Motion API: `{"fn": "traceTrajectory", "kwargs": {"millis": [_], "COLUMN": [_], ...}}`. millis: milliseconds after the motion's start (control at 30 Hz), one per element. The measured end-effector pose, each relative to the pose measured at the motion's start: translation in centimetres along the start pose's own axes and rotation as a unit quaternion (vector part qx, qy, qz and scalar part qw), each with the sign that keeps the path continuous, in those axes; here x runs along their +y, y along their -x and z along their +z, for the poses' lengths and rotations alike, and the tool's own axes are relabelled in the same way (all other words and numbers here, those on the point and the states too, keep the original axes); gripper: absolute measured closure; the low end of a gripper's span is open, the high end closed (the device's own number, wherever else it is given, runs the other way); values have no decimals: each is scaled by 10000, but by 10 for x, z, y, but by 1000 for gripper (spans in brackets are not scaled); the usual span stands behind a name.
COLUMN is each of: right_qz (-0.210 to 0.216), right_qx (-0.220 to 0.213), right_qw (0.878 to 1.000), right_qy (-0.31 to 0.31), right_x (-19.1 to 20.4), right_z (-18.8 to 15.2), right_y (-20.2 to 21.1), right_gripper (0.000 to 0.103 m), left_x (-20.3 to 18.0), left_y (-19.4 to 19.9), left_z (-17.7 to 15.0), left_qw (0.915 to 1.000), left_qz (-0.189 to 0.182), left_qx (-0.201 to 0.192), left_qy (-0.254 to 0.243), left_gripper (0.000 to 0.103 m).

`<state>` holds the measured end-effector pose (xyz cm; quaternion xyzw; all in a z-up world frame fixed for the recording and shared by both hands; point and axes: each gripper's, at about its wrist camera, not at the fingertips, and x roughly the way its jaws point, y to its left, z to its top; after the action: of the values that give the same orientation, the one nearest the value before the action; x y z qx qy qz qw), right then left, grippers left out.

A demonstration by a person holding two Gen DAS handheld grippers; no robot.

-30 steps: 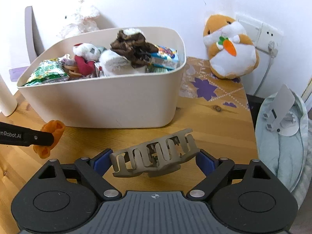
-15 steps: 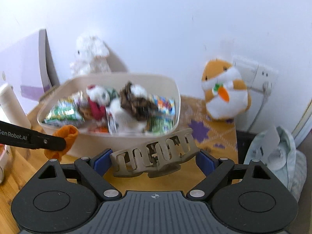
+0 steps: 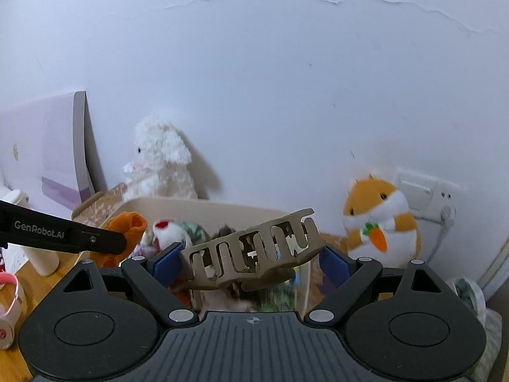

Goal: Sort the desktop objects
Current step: 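Carry orange cloth and claw clip into the basket and open both tools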

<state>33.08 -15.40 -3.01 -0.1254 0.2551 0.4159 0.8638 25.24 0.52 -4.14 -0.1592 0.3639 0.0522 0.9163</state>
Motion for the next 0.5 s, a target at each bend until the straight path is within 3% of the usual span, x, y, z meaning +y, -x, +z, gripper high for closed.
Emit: {"fn": "traceTrajectory", "kwargs": {"millis": [300, 500], "right_qz": [28, 9], "right_qx": [98, 358], "right_qw": [9997, 9980], "right_qy": [236, 524], "right_x": [23, 38], "right_z": [16, 12], "right_y": [-49, -77], "right_gripper": [13, 13], "left_x": [17, 34], "left_y": [-35, -57], "left_z": [28, 29], "left_qw": [9983, 9963], "left_qz": [513, 787], "left_qx": [-45, 177], "left_qy": [-267, -303], "left_gripper": [83, 83]}}
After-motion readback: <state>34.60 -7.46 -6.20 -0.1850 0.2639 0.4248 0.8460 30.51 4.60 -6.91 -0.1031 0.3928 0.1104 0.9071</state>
